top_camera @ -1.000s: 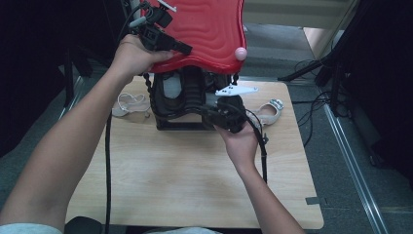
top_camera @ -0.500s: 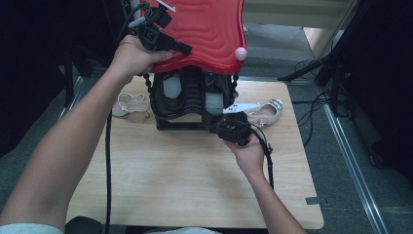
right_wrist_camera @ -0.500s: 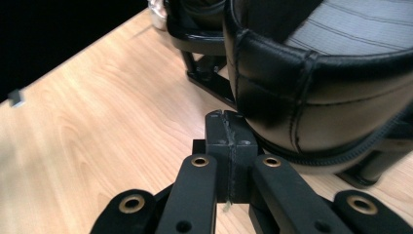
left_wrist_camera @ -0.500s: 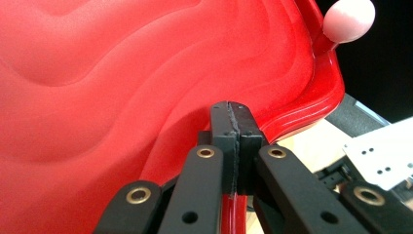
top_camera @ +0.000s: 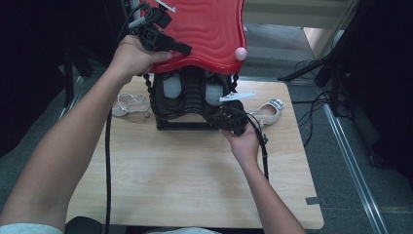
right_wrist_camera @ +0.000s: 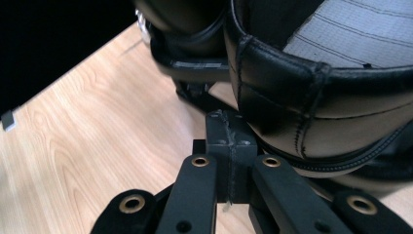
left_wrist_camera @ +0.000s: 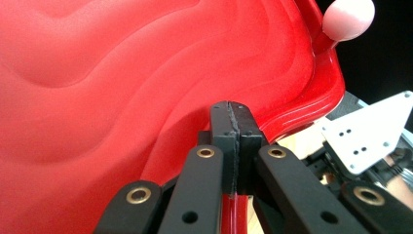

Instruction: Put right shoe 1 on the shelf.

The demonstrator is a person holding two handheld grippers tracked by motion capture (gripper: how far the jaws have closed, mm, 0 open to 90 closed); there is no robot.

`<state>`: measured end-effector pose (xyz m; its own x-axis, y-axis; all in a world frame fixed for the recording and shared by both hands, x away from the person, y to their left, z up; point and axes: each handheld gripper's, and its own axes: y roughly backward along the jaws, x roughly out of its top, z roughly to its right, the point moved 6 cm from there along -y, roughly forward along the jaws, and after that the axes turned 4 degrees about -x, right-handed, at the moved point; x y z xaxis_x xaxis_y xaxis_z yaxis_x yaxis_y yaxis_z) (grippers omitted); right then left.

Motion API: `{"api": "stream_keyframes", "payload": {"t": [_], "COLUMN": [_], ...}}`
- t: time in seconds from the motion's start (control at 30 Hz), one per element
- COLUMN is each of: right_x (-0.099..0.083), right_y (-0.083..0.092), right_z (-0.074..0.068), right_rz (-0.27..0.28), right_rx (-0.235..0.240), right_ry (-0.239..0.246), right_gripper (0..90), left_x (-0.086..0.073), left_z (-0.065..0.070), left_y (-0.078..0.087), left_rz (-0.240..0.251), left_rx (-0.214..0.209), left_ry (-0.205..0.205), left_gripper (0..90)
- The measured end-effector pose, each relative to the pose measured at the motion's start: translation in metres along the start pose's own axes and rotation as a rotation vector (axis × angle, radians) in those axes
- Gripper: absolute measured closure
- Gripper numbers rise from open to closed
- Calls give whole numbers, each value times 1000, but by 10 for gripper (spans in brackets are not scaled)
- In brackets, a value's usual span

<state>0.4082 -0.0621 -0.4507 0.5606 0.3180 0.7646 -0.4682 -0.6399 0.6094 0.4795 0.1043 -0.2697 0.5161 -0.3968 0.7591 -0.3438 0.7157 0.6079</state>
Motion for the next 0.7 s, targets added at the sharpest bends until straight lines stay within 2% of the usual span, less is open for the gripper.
{"api": "stream_keyframes", "payload": {"t": [0.17,0.2,0.27,0.5,0.6,0.63,0.67,0.7], "right_x": [8,12,17,16,17,15,12,10], "right_y": [-5,-6,-8,-11,-12,-17,-20,-21], "right_z": [4,7,10,13,14,16,16,16], "right_rz": [13,14,17,26,13,-24,-38,-28], "right_rx": [-11,-38,-47,-65,-71,-98,-111,-106], "right_ry": [-8,-8,-18,-12,3,20,25,14], "right_gripper": [900,900,900,900,900,900,900,900], "left_x": [0,0,0,-1,0,0,0,-1], "left_z": [0,0,0,-1,0,0,0,-1], "left_y": [0,0,0,1,0,0,0,1], "left_rz": [0,1,1,8,9,8,7,4], "left_rx": [-7,-7,-7,-6,3,1,-1,1], "left_ry": [5,6,5,3,2,5,9,11], "left_gripper": [900,900,900,900,900,900,900,900]}}
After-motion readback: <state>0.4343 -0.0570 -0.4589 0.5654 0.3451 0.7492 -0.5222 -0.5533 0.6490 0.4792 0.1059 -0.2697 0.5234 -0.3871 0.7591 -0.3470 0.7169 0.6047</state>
